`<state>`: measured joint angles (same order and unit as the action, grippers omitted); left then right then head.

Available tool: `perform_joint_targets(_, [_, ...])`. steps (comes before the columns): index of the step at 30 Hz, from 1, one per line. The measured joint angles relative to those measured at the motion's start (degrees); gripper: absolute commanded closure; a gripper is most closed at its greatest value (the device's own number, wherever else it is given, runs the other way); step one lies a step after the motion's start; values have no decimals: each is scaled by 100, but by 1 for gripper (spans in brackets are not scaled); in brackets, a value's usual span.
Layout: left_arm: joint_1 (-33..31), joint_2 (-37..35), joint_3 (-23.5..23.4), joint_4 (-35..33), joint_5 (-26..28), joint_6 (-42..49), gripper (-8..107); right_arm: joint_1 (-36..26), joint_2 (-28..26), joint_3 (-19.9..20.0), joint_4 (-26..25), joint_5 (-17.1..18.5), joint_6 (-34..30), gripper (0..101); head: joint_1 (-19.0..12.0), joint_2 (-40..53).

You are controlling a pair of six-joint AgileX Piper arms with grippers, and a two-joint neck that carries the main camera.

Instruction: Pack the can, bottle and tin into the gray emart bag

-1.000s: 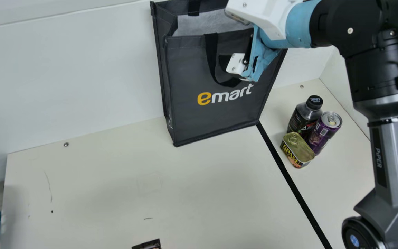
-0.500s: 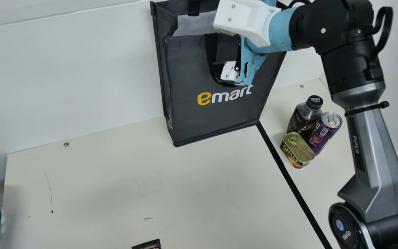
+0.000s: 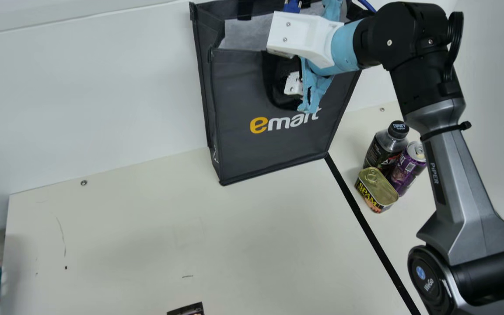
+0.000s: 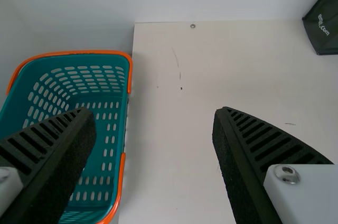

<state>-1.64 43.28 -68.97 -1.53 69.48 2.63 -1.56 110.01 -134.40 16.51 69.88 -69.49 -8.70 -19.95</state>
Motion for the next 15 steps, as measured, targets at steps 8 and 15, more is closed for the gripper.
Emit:
perform_joint_targets(8, [0, 0, 0, 0, 0, 0, 9, -24, -34, 11, 44, 12, -17, 101, 0, 9])
perform_joint_targets(15, [0, 0, 0, 0, 0, 0, 9, -29, -250, 66, 86, 7, 101, 101, 0, 0])
